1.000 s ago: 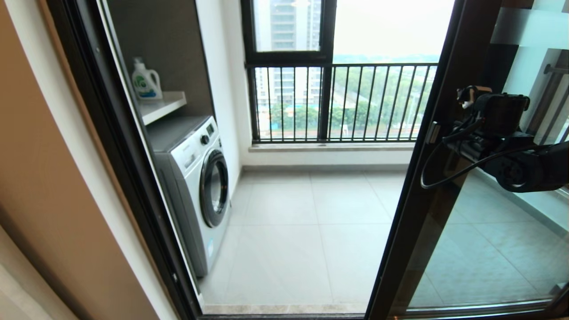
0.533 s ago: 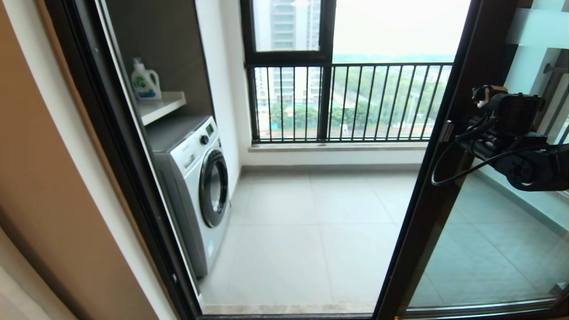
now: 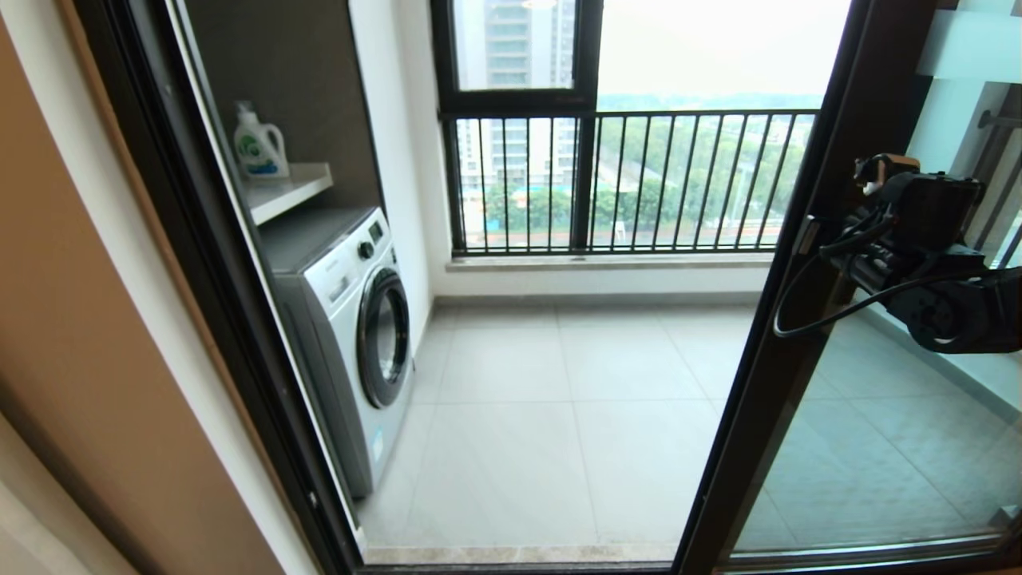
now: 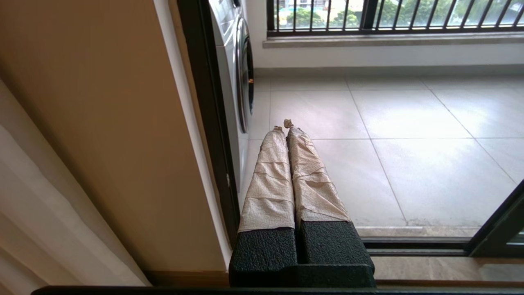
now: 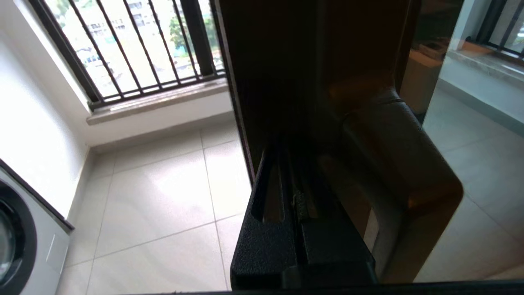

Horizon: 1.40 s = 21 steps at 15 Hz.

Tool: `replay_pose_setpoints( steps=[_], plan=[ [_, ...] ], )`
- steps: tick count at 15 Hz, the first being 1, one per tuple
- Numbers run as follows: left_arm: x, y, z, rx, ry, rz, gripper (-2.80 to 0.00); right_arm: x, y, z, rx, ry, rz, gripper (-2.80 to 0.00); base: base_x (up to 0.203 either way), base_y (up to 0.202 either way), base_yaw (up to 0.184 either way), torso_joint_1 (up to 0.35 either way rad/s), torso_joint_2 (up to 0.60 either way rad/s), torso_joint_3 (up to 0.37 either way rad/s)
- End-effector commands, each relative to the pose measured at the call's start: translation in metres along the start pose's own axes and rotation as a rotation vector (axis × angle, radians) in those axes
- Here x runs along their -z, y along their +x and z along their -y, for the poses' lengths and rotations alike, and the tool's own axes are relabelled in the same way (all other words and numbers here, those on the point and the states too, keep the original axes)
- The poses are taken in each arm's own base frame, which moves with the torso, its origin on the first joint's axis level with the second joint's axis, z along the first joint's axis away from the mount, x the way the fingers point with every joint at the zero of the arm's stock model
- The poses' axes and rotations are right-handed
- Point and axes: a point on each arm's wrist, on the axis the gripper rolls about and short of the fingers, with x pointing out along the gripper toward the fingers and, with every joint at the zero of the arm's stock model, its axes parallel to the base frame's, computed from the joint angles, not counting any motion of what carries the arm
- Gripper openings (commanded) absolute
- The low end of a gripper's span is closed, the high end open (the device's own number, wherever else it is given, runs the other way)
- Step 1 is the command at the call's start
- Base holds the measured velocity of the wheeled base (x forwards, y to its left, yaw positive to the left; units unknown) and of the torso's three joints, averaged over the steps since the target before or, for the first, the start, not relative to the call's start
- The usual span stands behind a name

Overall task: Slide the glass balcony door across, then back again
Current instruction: Open the slid door

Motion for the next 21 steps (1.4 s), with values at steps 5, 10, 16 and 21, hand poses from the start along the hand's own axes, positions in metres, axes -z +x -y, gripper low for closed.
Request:
replay_pose_setpoints(
  steps=[5, 10, 16, 21],
  plan=[
    [0.000, 0.000, 0.000, 0.000, 0.000, -0.002, -2.80, -0.004, -0.018, -0.027, -0.081, 0.007, 0.015, -2.80, 0.000, 0.000, 0.000, 0.005, 0.00, -0.001],
    [0.000, 0.000, 0.000, 0.000, 0.000, -0.003, -2.80, -0.008, -0.007, -0.007, -0.045, 0.010, 0.031, -2.80, 0.000, 0.000, 0.000, 0.000, 0.00, 0.000],
    [0.000, 0.000, 0.000, 0.000, 0.000, -0.002, -2.80, -0.007, 0.015, 0.030, 0.043, 0.009, 0.051, -2.80, 0.000, 0.000, 0.000, 0.000, 0.00, 0.000],
    [0.000, 0.000, 0.000, 0.000, 0.000, -0.002, -2.80, -0.007, 0.016, 0.040, 0.040, 0.007, 0.051, -2.80, 0.000, 0.000, 0.000, 0.000, 0.00, 0.000]
  ],
)
